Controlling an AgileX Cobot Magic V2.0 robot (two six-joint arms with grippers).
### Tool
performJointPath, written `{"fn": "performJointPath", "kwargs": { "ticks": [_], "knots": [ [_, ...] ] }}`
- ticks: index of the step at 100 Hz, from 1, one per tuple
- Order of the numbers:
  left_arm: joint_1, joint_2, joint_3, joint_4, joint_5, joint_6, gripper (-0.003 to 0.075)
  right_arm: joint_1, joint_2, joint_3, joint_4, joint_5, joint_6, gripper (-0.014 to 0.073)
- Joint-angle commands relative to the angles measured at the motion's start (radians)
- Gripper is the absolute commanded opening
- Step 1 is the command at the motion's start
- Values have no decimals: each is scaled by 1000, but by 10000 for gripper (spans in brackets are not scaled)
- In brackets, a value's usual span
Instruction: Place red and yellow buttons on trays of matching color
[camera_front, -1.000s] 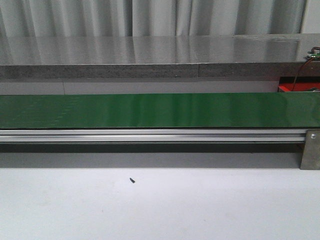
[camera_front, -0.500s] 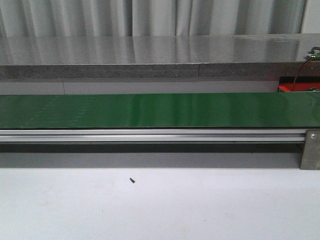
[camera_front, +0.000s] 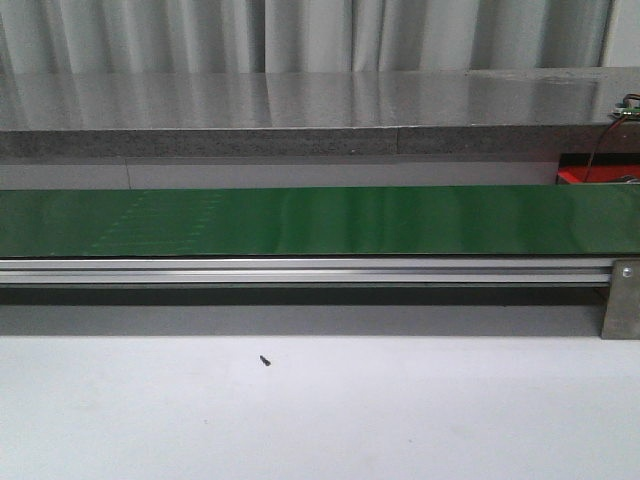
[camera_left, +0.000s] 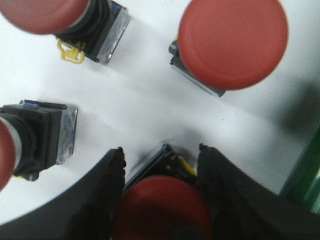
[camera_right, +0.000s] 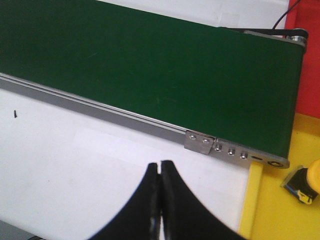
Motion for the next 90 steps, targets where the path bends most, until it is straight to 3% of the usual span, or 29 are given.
{"fn": "performJointPath", "kwargs": {
  "ticks": [1, 9, 17, 46, 90],
  "knots": [
    [1, -51, -43, -4, -12, -11, 174, 0, -12, -25, 12, -47, -10, -68],
    [1, -53, -73, -2, 20, -11, 105, 0, -12, -25, 12, -47, -10, -68],
    [1, -58, -100, -2, 59, -11, 85, 0, -12, -25, 12, -47, -10, -68],
    [-17, -185, -154, -115, 138, 63, 84, 0, -12, -25, 12, -47, -10, -68],
    [-213, -238, -151, -155, 136, 91, 84, 0, -12, -25, 12, -47, -10, -68]
  ]
}}
